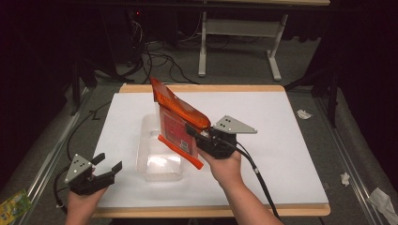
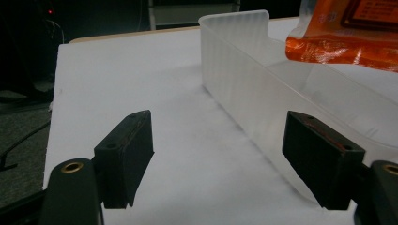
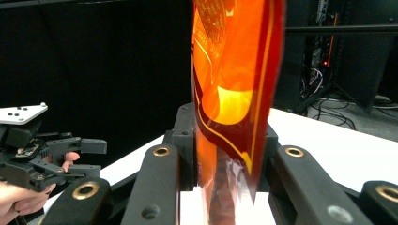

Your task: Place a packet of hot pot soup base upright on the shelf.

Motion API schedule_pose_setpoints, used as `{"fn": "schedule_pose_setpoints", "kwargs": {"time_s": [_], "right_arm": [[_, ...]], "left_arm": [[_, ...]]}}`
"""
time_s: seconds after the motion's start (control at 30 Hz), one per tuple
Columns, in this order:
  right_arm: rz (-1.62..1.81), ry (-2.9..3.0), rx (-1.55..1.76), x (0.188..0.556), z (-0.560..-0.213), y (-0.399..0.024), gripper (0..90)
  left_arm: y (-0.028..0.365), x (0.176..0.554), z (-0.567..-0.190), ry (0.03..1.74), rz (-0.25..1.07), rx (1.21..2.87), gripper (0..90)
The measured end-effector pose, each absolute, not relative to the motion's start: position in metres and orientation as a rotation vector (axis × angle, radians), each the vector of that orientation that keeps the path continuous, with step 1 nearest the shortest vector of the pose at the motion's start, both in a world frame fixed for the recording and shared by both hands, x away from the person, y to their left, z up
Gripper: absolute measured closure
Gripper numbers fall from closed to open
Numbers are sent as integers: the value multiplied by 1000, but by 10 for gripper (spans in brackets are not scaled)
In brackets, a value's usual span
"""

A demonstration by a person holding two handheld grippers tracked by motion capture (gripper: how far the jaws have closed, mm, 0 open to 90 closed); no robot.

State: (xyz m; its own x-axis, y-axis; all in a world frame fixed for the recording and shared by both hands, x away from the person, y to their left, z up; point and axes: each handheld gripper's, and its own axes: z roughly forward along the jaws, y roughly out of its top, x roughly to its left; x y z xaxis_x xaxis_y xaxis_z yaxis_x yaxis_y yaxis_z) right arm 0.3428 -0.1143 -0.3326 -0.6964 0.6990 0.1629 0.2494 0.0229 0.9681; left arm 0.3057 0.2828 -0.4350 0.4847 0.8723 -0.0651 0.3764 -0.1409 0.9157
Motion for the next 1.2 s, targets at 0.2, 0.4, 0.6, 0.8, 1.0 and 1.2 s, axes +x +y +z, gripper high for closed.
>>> {"fn": "schedule_pose_setpoints", "kwargs": {"time_s": [0.2,0.4,0.6,0.8,1.0,1.2], "right_arm": [[1732,1950,961,348,-335,-100,725],[1744,1962,966,352,-340,-86,725],[1738,1966,966,354,-342,-75,726],[1723,1976,978,354,-348,-65,725],[1696,1990,979,355,-354,-57,726],[1693,1985,1005,358,-362,-53,726]], "left_arm": [[283,306,-435,1061,625,1728,251],[282,307,-435,1060,630,1734,245],[282,307,-435,1054,637,1743,246],[283,307,-435,1056,632,1739,246],[282,308,-435,1051,636,1743,245],[282,308,-435,1052,636,1738,246]]}}
